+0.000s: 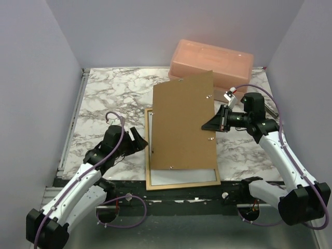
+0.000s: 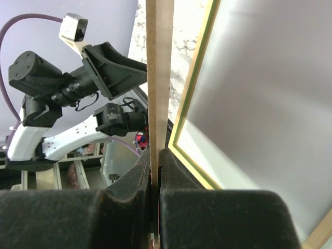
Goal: Put the photo into the frame
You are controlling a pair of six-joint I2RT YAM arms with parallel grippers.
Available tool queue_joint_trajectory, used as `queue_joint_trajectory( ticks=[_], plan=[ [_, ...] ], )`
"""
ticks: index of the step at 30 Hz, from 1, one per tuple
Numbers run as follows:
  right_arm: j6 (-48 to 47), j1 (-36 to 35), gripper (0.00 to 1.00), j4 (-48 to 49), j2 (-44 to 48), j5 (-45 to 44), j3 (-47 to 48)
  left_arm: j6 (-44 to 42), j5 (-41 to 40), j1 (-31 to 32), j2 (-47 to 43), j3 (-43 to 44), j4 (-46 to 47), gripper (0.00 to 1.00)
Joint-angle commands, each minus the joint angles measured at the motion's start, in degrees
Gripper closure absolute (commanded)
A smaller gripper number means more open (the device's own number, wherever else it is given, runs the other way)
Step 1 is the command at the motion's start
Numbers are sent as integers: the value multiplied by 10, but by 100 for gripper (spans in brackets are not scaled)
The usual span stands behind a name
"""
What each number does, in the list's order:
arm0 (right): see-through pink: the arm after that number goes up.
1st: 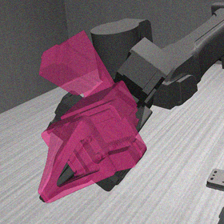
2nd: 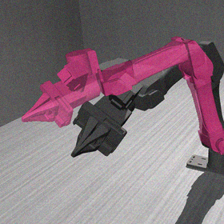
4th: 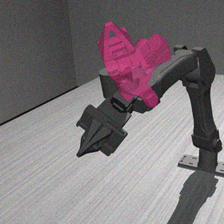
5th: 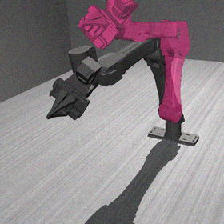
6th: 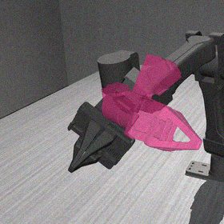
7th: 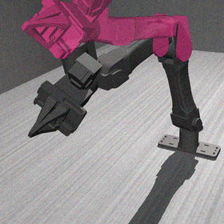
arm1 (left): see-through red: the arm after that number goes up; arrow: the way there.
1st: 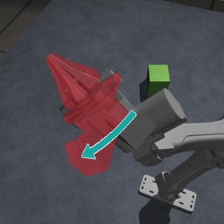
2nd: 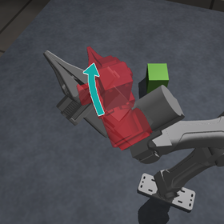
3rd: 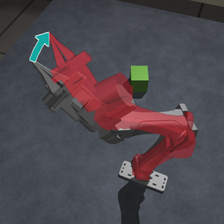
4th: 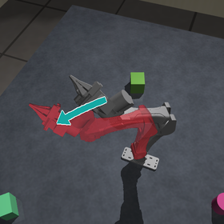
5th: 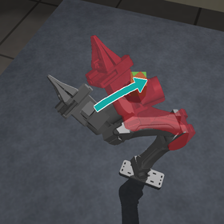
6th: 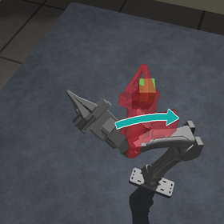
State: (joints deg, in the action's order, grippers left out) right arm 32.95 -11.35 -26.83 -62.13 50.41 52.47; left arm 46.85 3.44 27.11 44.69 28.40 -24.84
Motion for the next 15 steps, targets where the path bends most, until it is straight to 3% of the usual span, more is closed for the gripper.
queue_joint_trajectory(
  ticks=[1, 4, 10, 15],
  plan=[
    [20, -3, 99, 46, 29, 96, 29, 26, -30, -9, -67, 36, -62, 25],
    [52, -3, 99, 93, 44, 137, 10, 25, -67, -9, -83, 61, -102, 25],
    [178, -3, 99, 291, 70, 209, -58, 39, -109, -10, -111, 91, -158, 25],
    [205, -3, 99, 325, 75, 234, -64, 27, -149, -11, -90, 144, -198, 25]
  ],
)
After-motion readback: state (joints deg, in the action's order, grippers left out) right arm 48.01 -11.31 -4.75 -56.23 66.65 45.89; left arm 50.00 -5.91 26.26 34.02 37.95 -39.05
